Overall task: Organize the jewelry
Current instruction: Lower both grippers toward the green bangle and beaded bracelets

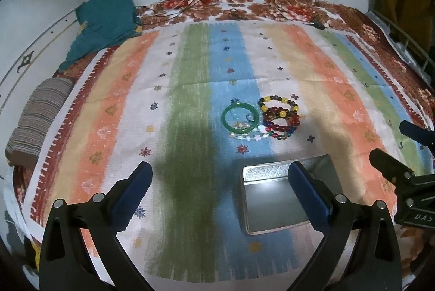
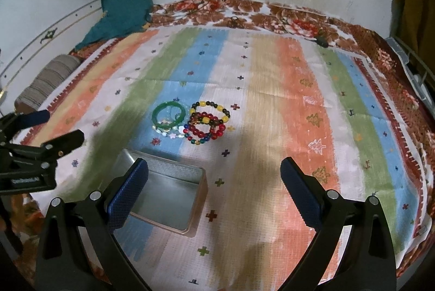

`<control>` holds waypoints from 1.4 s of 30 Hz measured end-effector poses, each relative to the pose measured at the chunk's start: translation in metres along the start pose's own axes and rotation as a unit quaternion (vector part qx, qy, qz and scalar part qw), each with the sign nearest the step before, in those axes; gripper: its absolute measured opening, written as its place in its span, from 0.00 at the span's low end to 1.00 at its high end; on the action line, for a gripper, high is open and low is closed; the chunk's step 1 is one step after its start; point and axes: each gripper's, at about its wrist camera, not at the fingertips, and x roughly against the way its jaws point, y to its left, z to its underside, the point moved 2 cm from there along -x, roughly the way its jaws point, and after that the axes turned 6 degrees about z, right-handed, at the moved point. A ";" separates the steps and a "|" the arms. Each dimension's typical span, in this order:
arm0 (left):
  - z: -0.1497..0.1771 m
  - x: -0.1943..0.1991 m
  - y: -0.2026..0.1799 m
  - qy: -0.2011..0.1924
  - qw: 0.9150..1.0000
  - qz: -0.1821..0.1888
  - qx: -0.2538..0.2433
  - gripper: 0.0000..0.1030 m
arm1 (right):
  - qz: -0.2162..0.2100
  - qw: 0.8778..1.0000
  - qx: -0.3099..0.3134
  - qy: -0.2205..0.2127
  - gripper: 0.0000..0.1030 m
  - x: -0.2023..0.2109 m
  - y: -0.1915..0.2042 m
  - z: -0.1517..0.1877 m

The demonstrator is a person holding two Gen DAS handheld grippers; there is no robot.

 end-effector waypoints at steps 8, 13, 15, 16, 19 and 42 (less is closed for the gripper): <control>-0.008 -0.014 0.001 0.012 1.000 -0.009 -0.005 0.95 | -0.003 1.000 -0.005 0.008 0.96 -0.009 -0.001 -0.007; -0.014 -0.026 0.007 0.023 1.000 -0.016 0.001 0.95 | -0.008 1.000 -0.006 0.017 0.96 -0.017 -0.001 -0.012; -0.016 -0.032 0.009 0.030 0.999 -0.018 0.001 0.95 | -0.009 1.000 -0.008 0.020 0.96 -0.021 -0.001 -0.014; -0.017 -0.034 0.009 0.032 0.999 -0.018 0.001 0.95 | -0.010 1.000 -0.010 0.022 0.96 -0.023 -0.002 -0.015; -0.019 -0.041 0.009 0.040 0.999 -0.017 0.000 0.95 | -0.007 1.000 -0.012 0.026 0.96 -0.028 -0.003 -0.018; -0.033 -0.093 0.019 0.087 0.996 -0.027 -0.003 0.95 | -0.007 0.998 0.007 0.061 0.96 -0.070 0.006 -0.032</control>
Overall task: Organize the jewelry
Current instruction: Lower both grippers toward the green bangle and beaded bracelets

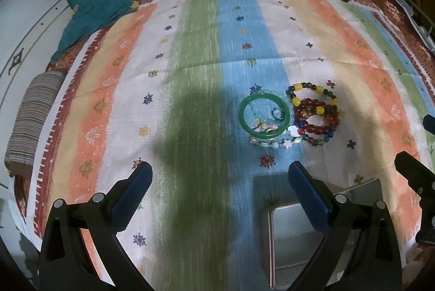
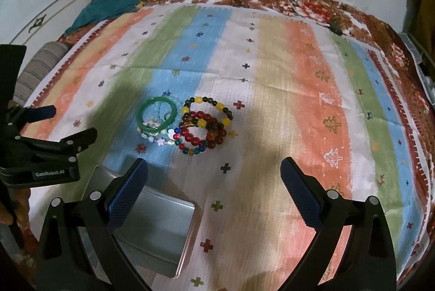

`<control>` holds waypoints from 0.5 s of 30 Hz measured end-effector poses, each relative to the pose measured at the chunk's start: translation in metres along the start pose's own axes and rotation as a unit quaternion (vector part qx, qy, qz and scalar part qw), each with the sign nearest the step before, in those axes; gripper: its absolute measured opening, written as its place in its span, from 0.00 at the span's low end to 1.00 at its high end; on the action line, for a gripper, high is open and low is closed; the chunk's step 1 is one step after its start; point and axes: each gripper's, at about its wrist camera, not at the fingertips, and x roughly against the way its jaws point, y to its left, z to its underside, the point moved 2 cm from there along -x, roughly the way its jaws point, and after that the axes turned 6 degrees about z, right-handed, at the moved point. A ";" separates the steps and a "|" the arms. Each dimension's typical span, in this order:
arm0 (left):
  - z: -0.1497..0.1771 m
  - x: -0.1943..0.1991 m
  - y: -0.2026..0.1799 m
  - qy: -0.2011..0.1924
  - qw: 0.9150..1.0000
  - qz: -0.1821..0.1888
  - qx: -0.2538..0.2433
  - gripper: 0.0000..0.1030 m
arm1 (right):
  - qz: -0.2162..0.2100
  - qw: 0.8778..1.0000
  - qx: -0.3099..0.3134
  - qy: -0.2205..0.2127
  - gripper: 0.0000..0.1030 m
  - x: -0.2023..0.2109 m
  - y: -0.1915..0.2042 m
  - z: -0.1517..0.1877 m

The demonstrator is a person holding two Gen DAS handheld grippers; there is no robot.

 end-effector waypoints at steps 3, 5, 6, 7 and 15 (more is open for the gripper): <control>-0.003 -0.004 0.000 0.003 1.000 0.000 -0.001 0.95 | -0.002 1.000 -0.001 0.006 0.96 -0.005 -0.001 -0.002; -0.006 -0.007 0.002 0.002 1.000 -0.002 0.001 0.95 | -0.006 1.000 -0.004 0.010 0.96 -0.009 -0.001 -0.004; -0.007 -0.008 0.003 0.002 1.000 -0.002 0.003 0.94 | -0.008 1.000 -0.006 0.012 0.96 -0.011 -0.001 -0.005; -0.008 -0.010 0.004 0.002 1.000 -0.001 0.005 0.94 | -0.009 1.000 -0.006 0.014 0.96 -0.013 -0.001 -0.006; -0.017 -0.036 0.019 0.019 1.000 -0.005 0.022 0.94 | -0.011 0.999 -0.008 0.045 0.96 -0.038 -0.002 -0.008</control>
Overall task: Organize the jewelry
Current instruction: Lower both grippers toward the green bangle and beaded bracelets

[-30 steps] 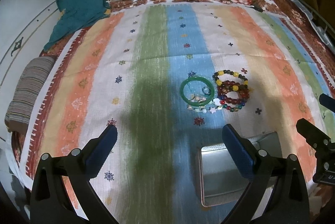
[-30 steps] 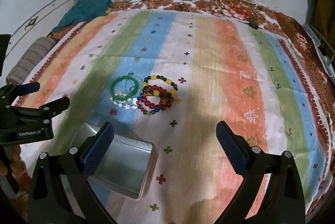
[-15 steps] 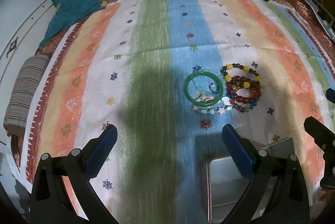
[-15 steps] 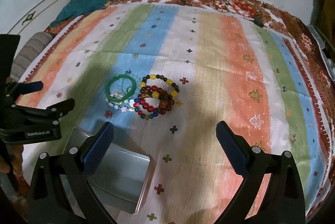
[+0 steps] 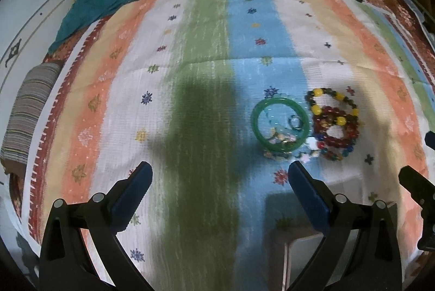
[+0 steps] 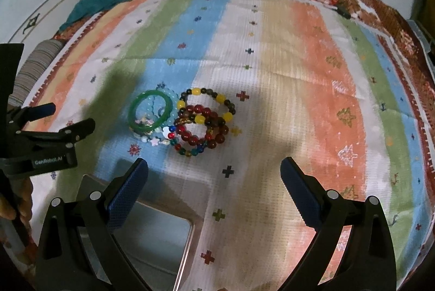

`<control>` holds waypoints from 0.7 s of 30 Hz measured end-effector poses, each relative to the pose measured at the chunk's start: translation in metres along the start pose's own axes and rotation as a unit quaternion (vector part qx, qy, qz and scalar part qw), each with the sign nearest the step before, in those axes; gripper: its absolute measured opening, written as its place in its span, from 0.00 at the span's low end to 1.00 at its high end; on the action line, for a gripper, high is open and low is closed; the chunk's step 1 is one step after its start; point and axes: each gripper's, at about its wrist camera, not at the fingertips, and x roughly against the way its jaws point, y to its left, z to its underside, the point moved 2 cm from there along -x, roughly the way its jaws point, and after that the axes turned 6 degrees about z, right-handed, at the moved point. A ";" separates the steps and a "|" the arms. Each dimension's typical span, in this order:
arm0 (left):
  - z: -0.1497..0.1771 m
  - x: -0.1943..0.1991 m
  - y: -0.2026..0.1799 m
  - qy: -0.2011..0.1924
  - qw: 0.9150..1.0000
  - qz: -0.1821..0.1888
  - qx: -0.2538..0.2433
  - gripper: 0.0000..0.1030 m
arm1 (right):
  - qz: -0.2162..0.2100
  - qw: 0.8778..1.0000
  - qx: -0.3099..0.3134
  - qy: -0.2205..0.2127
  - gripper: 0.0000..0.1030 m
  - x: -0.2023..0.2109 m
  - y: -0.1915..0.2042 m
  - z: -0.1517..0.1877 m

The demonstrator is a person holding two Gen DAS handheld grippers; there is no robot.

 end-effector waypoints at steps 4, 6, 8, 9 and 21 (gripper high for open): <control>-0.004 -0.012 0.006 0.008 1.000 0.000 0.007 0.94 | 0.003 1.000 -0.002 0.007 0.96 -0.008 -0.002 -0.004; -0.006 -0.015 0.009 0.010 1.000 0.002 0.010 0.94 | 0.004 1.000 -0.008 0.009 0.96 -0.012 -0.004 -0.006; -0.009 -0.017 0.010 0.009 1.000 0.005 0.012 0.94 | 0.003 1.000 -0.013 0.012 0.96 -0.015 -0.005 -0.009; -0.010 -0.018 0.010 0.008 1.000 0.006 0.013 0.94 | 0.004 1.000 -0.013 0.012 0.96 -0.016 -0.005 -0.009; -0.020 -0.033 0.007 0.014 1.000 0.009 0.007 0.94 | 0.011 1.000 -0.020 0.017 0.96 -0.031 -0.009 -0.021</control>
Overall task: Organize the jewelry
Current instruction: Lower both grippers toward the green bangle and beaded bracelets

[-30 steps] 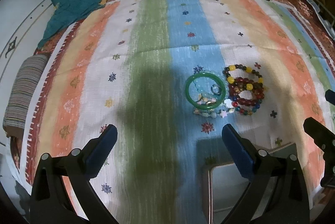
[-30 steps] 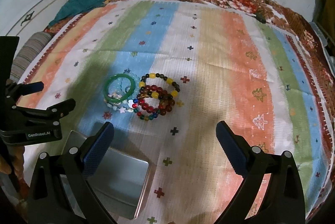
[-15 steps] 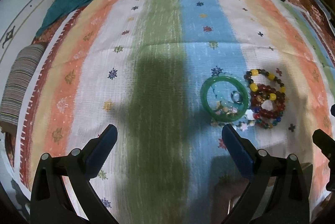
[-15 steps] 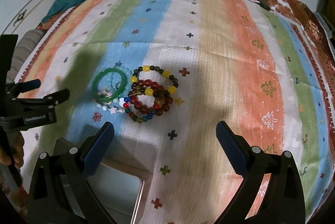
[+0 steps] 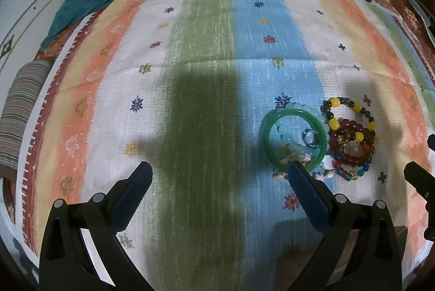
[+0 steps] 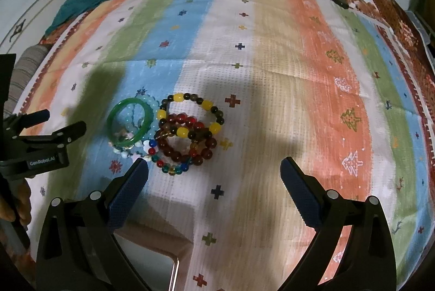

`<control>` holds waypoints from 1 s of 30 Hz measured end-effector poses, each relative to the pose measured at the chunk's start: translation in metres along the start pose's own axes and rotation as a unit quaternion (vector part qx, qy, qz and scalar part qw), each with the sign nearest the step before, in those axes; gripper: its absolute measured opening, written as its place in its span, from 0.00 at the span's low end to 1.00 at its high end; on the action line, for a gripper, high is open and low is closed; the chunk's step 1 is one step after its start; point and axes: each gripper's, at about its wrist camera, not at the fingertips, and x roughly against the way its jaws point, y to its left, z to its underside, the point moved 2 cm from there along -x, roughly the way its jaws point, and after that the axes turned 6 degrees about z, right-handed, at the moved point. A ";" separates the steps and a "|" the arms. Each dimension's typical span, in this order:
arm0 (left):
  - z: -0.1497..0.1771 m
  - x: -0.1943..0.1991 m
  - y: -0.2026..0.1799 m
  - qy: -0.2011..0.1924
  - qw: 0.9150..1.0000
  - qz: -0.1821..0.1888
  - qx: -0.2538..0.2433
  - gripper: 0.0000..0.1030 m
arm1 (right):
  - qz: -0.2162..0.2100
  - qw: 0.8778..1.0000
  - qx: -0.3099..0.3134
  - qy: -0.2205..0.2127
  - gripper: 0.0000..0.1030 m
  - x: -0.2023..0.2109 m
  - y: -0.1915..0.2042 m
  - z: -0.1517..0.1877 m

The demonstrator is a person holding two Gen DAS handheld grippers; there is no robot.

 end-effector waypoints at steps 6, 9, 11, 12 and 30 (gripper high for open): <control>-0.004 -0.012 -0.001 0.007 1.000 0.000 -0.004 0.93 | 0.003 1.000 -0.007 0.006 0.96 -0.010 -0.004 -0.006; -0.006 -0.019 -0.001 0.013 1.000 -0.001 -0.007 0.92 | 0.003 1.000 -0.012 0.009 0.96 -0.015 -0.007 -0.009; -0.007 -0.022 -0.001 0.014 1.000 0.000 -0.007 0.92 | 0.003 1.000 -0.014 0.011 0.96 -0.019 -0.008 -0.011; -0.008 -0.024 -0.002 0.015 1.000 0.000 -0.008 0.92 | 0.003 1.000 -0.015 0.012 0.96 -0.020 -0.008 -0.012; -0.016 -0.048 0.002 0.034 0.999 0.016 -0.002 0.84 | -0.003 0.999 -0.037 0.025 0.96 -0.041 -0.013 -0.030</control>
